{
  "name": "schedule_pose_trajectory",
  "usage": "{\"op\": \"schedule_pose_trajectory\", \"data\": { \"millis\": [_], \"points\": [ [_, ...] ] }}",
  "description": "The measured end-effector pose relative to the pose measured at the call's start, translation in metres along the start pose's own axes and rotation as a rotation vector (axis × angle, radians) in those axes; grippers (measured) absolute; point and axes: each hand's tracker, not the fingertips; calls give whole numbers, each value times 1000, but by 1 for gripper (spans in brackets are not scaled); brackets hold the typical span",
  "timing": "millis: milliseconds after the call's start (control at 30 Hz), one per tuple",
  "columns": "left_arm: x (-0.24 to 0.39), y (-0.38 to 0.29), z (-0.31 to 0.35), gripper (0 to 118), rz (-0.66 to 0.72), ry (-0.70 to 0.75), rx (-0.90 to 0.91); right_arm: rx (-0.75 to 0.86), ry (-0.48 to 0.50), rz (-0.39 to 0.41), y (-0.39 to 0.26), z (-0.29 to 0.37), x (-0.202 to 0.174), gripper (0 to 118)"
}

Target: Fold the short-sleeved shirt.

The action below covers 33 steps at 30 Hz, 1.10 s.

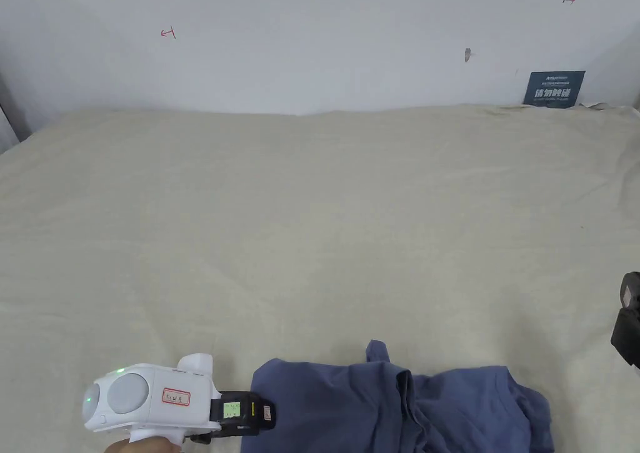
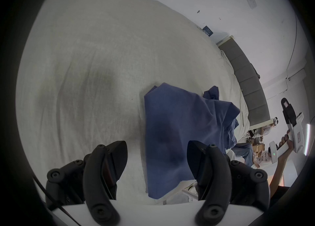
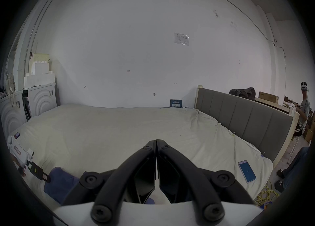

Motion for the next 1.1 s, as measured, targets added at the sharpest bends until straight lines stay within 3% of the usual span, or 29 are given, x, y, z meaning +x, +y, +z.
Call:
{"op": "schedule_pose_trajectory", "data": {
  "millis": [367,500,533,567,633,1100],
  "points": [
    [22,11,-18,84,-83,-90,-31,-14,1,-1,-4,-3,0,0],
    [32,11,-23,83,-99,-57,-48,-16,-1,-5,-6,-4,3,0],
    [32,10,-22,80,-104,-55,-46,-15,-1,-6,-6,-4,4,0],
    [33,10,-20,66,-110,-44,-42,-13,-3,-8,-6,-3,4,0],
    [21,17,-21,19,-122,-18,-32,-12,-4,-11,-6,-3,6,0],
    [56,20,27,10,-232,25,-17,-1,-3,-14,-3,-3,9,0]
  ]
}}
